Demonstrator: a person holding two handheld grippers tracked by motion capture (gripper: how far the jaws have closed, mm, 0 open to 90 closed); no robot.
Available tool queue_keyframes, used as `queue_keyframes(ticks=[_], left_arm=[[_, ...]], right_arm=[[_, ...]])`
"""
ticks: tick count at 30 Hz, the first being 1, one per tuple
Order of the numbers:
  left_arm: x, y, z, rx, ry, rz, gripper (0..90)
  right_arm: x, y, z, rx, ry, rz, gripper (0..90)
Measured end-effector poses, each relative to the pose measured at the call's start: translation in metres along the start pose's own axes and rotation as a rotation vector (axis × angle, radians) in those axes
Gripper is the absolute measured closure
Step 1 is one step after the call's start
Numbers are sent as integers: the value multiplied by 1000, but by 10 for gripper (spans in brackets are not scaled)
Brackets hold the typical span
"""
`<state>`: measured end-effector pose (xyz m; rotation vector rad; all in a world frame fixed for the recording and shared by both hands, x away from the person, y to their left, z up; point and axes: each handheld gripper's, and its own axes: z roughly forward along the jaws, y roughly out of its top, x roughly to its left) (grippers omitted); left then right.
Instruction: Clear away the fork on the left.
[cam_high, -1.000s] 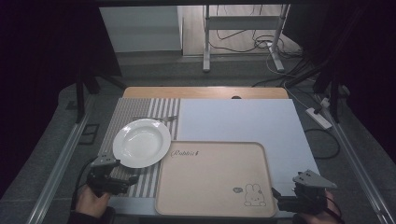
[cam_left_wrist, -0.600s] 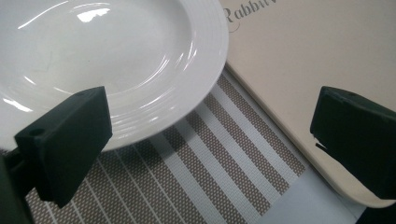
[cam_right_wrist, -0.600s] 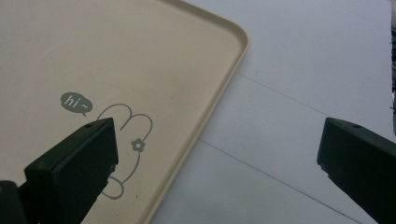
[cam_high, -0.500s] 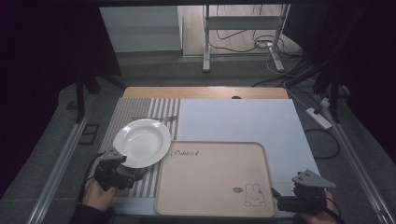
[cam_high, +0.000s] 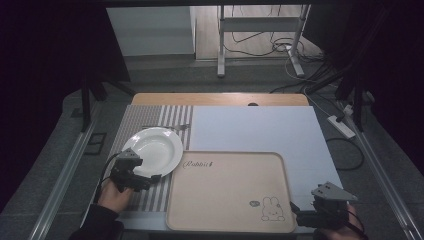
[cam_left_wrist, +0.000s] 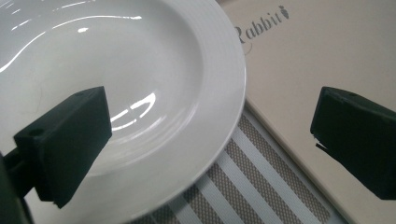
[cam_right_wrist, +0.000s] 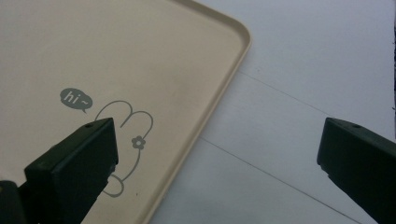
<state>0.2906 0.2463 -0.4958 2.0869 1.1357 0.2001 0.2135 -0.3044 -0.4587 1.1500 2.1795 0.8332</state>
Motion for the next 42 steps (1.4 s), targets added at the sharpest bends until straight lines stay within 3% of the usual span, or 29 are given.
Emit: queue_keyframes(ticks=[9, 15, 28, 42], left_arm=[[8, 16, 12, 38, -3, 29, 0], [16, 24, 19, 27, -24, 28, 1], [32, 40, 32, 44, 6, 23, 1], [63, 62, 45, 41, 53, 22, 0]], right_arm=[[1, 0, 0, 3, 1, -7, 0], [1, 0, 0, 7, 0, -10, 0], [1, 0, 1, 11, 1, -12, 0], [2, 1, 2, 17, 0, -19, 0]])
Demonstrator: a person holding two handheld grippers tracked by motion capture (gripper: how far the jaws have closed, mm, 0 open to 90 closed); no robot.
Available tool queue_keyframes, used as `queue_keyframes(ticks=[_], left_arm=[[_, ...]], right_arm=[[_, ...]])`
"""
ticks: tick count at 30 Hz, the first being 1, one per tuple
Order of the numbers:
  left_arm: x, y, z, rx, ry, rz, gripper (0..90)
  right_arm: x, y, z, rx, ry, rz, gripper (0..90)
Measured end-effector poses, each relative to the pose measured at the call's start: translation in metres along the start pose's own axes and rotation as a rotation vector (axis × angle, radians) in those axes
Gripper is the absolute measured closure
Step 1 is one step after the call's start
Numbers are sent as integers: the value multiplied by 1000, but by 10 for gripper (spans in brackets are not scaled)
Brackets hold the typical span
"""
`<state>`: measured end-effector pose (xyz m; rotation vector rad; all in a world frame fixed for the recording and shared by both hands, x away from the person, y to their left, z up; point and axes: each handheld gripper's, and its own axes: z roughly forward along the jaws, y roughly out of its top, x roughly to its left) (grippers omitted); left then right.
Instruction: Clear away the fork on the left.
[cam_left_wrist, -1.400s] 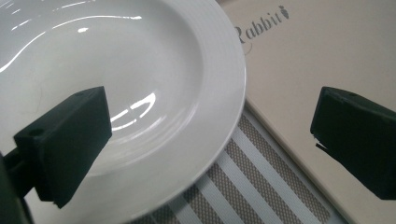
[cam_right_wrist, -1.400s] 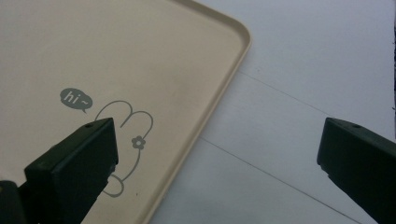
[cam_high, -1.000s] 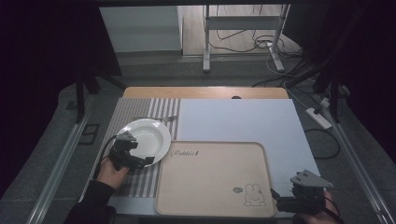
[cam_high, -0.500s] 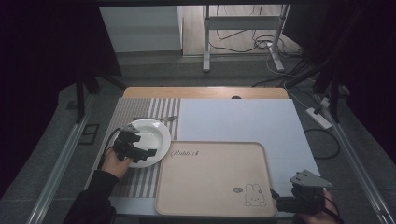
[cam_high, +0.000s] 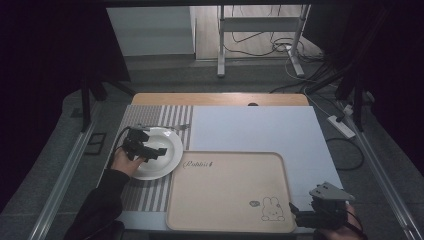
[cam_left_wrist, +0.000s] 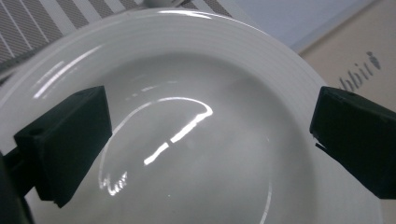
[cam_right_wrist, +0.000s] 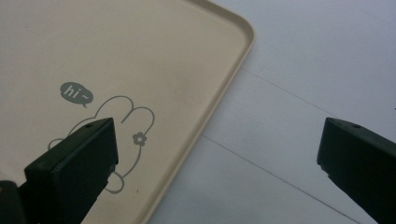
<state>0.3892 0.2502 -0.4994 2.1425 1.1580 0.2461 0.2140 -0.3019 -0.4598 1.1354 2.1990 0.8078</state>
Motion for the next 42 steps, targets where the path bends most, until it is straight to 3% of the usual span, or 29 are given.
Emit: queue_keyframes(ticks=[12, 20, 25, 31, 34, 35, 38, 42], left_arm=[[24, 18, 12, -20, -3, -29, 0], [35, 32, 25, 19, 28, -17, 6], [44, 42, 28, 33, 36, -17, 70], [61, 56, 28, 57, 60, -10, 287], [73, 58, 30, 66, 58, -37, 492], [75, 58, 31, 69, 67, -43, 621], [85, 56, 37, 100, 76, -64, 864], [96, 55, 47, 138, 106, -96, 889]], right_arm=[[0, 0, 0, 6, 4, -3, 0], [0, 0, 1, 9, 4, -5, 0], [0, 0, 1, 10, 5, -4, 0], [0, 0, 1, 11, 5, -5, 0], [0, 0, 1, 10, 4, -5, 0], [0, 0, 1, 10, 5, -5, 0], [0, 0, 1, 10, 4, -5, 0], [1, 0, 0, 8, 3, -7, 0]])
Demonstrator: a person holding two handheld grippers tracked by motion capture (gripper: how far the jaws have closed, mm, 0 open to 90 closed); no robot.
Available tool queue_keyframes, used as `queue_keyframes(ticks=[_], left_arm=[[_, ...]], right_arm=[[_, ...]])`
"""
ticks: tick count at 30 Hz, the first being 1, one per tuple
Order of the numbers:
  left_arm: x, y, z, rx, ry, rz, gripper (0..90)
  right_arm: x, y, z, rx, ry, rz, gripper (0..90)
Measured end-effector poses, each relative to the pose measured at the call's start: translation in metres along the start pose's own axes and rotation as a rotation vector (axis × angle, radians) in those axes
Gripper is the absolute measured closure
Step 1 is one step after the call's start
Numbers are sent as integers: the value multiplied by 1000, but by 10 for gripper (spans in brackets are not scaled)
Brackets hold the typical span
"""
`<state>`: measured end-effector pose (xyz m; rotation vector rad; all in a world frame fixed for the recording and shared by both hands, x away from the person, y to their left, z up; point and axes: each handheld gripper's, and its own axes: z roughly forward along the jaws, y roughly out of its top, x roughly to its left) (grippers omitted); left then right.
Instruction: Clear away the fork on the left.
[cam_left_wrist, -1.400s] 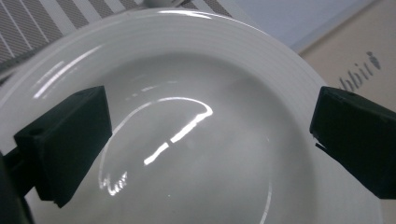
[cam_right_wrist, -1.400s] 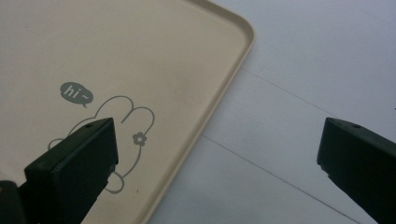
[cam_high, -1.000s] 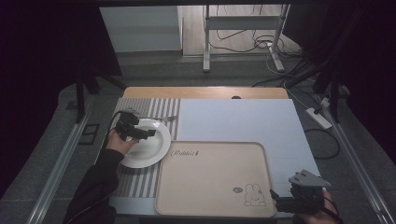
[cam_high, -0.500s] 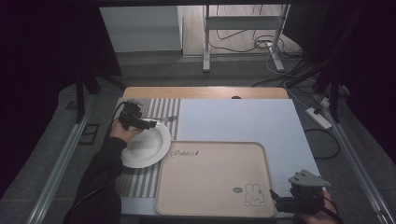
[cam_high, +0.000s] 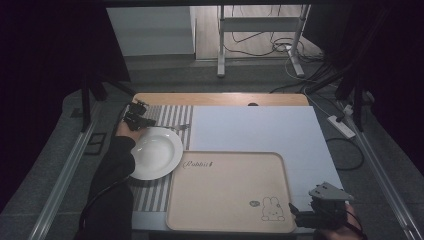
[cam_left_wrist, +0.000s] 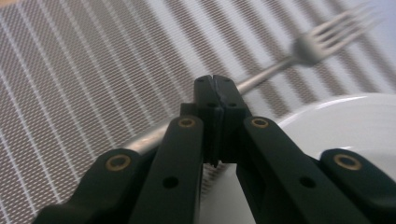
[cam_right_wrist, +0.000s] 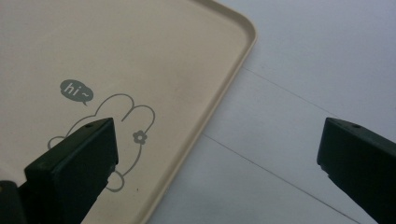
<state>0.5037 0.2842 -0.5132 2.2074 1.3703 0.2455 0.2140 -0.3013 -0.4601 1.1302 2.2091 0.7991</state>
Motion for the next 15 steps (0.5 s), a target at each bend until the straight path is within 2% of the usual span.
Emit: queue_keyframes(ticks=[5, 9, 13, 15], left_arm=[[6, 4, 9, 32, 42, -27, 888], [5, 9, 12, 77, 104, 10, 888], [5, 6, 11, 111, 101, 14, 889], [6, 3, 9, 113, 69, 4, 889]], right_arm=[[0, 0, 0, 1, 0, -4, 0], [0, 0, 0, -1, 0, -1, 0], [0, -1, -1, -1, -1, -4, 0], [0, -1, -1, -1, -4, -3, 0]])
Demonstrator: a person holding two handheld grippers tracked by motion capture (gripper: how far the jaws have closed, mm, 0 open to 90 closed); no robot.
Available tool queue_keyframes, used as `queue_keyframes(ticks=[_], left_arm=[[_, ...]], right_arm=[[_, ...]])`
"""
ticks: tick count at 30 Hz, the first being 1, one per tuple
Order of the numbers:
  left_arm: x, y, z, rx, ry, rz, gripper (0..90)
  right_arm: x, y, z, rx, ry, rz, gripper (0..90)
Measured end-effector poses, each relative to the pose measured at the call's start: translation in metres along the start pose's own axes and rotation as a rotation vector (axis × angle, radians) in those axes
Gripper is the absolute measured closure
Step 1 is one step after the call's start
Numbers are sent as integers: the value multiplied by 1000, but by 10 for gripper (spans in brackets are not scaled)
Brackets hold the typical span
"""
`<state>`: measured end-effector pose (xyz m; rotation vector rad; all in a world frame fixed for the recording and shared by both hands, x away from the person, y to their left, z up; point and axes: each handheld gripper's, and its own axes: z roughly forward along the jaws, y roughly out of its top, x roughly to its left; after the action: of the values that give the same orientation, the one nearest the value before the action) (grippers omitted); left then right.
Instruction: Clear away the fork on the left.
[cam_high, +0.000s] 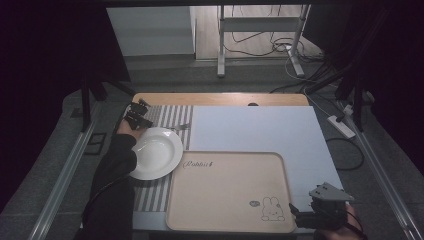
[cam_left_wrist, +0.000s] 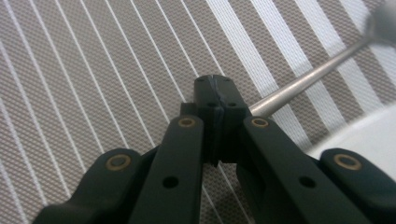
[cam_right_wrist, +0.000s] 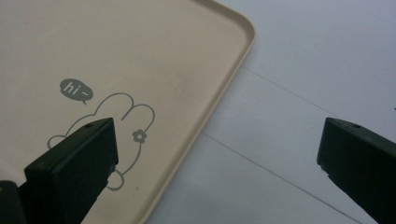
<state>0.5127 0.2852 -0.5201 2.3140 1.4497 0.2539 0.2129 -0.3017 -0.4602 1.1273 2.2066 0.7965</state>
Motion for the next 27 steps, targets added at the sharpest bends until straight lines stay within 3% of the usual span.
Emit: queue_keyframes(ticks=[5, 9, 12, 14, 18, 20, 22, 25, 27], left_arm=[[0, -8, -4, 23, -57, 8, 890], [4, -11, -6, 23, -81, -21, 890], [6, -11, -5, 16, -94, -16, 889], [5, -10, -7, -3, -63, -13, 885], [7, -5, -13, -64, -67, -49, 747], [3, -1, -14, -92, -76, -37, 687], [-3, 4, -14, -113, -73, -14, 541], [-11, 11, -9, -114, -91, 3, 371], [-16, 15, -4, -102, -126, 10, 260]], right_arm=[[1, 0, 0, 3, -4, -7, 0], [1, 0, 0, 6, -4, -8, 0], [1, 0, 0, 6, -3, -8, 0], [1, 0, 0, 6, -4, -7, 0], [1, 0, 0, 6, -4, -8, 0], [1, 0, 1, 7, -2, -8, 0], [1, 0, 1, 7, -2, -8, 0], [1, 0, 0, 7, -3, -9, 0], [1, 0, 0, 6, -3, -9, 0]])
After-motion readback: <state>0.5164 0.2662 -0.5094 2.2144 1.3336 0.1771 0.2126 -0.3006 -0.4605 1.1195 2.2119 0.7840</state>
